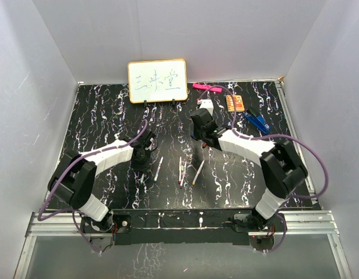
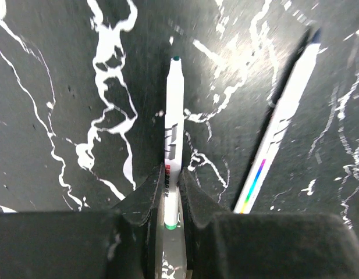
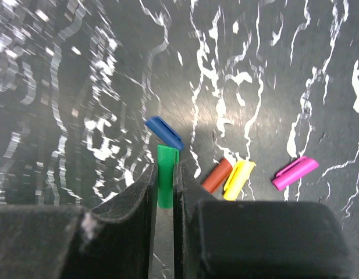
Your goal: Insert the pens into the pen caps
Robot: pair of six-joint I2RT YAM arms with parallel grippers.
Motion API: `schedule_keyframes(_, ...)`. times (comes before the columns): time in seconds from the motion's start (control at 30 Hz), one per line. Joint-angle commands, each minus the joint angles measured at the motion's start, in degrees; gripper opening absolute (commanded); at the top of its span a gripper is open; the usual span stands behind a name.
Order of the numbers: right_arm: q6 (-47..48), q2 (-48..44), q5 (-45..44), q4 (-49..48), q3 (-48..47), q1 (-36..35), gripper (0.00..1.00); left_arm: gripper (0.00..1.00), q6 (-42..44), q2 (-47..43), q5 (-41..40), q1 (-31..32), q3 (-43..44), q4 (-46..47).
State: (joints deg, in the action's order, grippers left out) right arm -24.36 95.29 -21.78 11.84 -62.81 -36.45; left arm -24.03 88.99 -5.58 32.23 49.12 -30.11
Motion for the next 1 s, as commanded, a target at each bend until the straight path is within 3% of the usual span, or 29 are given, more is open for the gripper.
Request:
schedule_keyframes(0.0,1.54,-6.44,0.32,-9.51,2.66,-0.26,0.00,0.00,1.53,-4.45,-2.38,0.27,1.41,6.50)
schedule_keyframes(0.27,3.22,-17.52,3.62,-23.76,13.15,-0.18,0.00,0.00,4.34,-11.05,-3.46,2.14,2.88,12.07)
schedule_keyframes(0.43,4.23,-20.70,6.06,-29.42,16.44,-0.13,0.00,0.00,7.61,-17.13,-1.61,3.55,1.65,21.15)
schedule_keyframes(0.63,4.67,-25.06,8.44,-39.86,22.26,-0.14,0.00,0.00,9.38,-21.78,8.03,4.94,-5.19,41.43)
schedule_keyframes(0.97,5.02,-31.50,14.55,-55.62,29.93,-0.18,0.00,0.00,8.71,-20.16,22.82,7.56,-11.85,61.79)
